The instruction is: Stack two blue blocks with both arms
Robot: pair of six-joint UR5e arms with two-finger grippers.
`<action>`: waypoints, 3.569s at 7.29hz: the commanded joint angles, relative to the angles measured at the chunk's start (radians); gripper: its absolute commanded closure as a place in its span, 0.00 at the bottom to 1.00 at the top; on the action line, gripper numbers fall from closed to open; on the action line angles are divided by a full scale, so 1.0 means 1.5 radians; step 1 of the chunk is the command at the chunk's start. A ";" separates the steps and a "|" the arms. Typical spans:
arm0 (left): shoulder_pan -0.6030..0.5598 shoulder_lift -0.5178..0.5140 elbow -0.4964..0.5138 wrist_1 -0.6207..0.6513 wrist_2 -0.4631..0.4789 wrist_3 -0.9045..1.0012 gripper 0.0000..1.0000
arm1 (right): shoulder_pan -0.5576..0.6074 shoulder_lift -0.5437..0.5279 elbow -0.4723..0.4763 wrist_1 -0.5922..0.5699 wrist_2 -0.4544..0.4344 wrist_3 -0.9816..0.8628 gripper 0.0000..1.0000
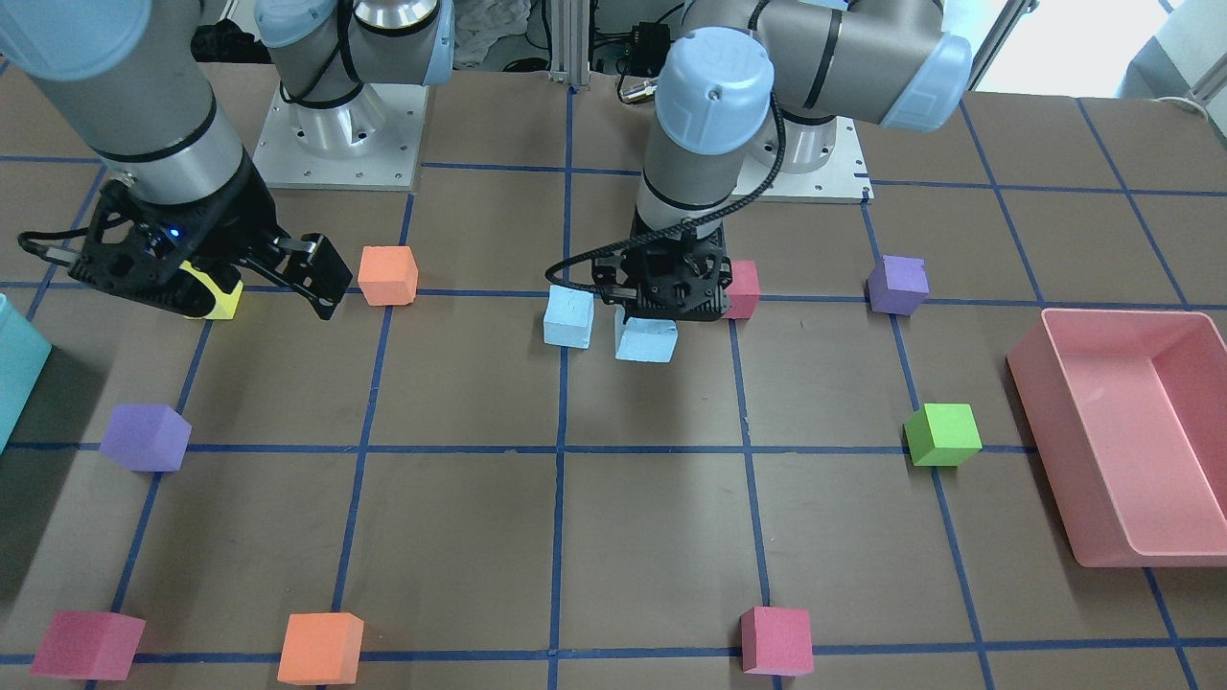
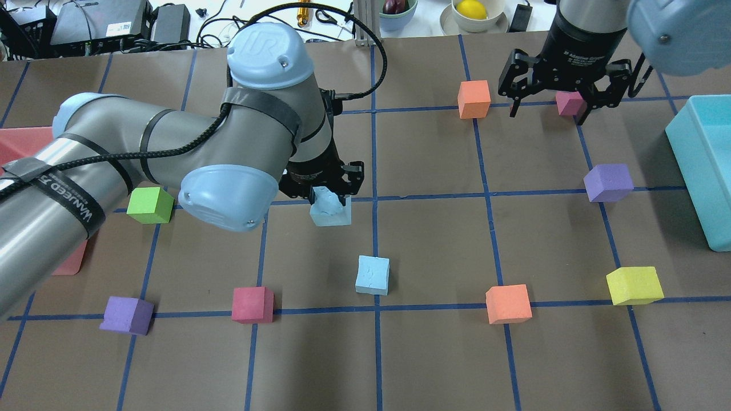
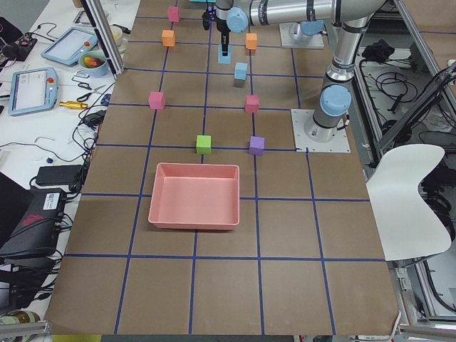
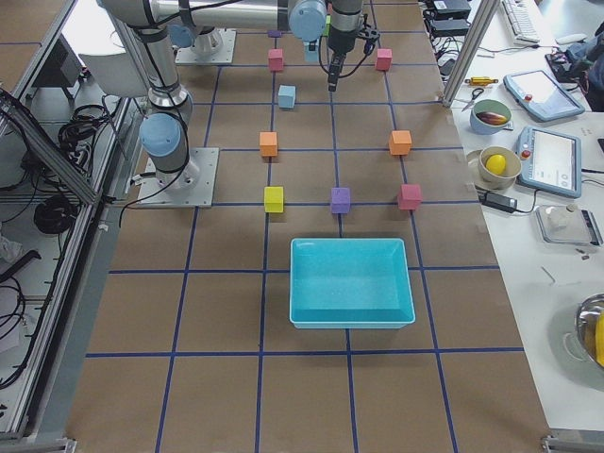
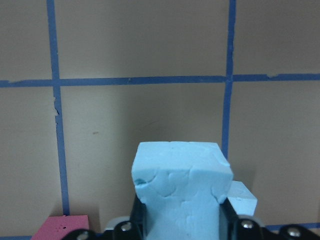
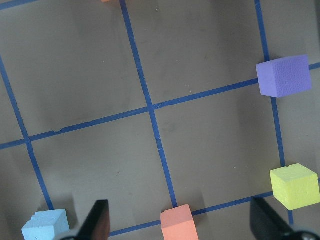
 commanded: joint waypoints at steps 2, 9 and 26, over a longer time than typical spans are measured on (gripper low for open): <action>-0.058 0.001 0.002 0.015 -0.001 -0.060 0.93 | -0.002 -0.017 -0.002 -0.003 0.006 -0.076 0.00; -0.091 -0.022 -0.059 0.015 0.011 -0.084 0.93 | -0.033 -0.012 -0.002 0.000 0.029 -0.105 0.00; 0.086 0.025 -0.012 0.011 0.005 0.094 0.00 | -0.004 -0.026 -0.001 0.025 0.028 -0.153 0.00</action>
